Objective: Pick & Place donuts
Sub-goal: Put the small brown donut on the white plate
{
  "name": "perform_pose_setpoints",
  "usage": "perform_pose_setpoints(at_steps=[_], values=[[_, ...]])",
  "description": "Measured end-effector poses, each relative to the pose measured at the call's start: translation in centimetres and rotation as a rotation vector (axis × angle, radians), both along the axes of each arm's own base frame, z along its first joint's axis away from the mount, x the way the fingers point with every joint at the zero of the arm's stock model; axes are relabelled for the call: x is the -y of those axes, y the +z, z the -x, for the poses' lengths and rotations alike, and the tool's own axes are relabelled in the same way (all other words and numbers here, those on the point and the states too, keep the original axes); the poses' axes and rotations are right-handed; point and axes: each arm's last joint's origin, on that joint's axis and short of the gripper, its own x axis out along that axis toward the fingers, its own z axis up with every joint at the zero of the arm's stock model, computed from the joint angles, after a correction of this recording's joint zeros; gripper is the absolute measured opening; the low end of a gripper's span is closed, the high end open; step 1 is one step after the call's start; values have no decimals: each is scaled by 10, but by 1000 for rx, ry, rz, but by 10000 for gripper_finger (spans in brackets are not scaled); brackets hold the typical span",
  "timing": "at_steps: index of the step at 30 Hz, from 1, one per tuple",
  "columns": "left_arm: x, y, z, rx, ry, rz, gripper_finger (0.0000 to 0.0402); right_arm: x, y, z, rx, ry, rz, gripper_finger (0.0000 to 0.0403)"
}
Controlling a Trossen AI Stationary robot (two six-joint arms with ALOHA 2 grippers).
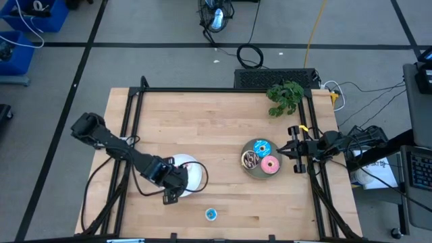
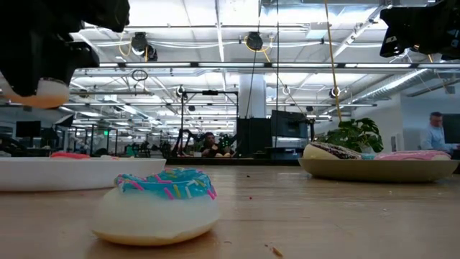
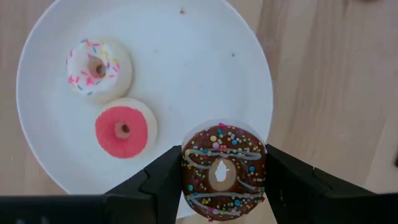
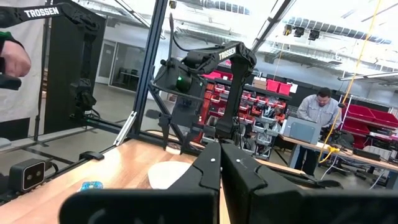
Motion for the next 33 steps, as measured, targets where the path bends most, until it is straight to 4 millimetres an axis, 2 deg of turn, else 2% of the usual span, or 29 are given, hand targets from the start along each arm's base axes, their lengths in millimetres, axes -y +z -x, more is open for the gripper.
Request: perform_pose_setpoints(at_steps=[11,17,24,33], values=[[-5,-2,-5,71,36,-74,202,0,0,0,-1,0,0,0],[-8,-21,-2,77,22,-52,202,0,0,0,-4,0,1,0],[-15,-47,10,32,57,-65,202,0,-1,0,-7,0,2,0],[-14,-62,18,26,77,-34,202,0,-1,0,-7,0,2,0]])
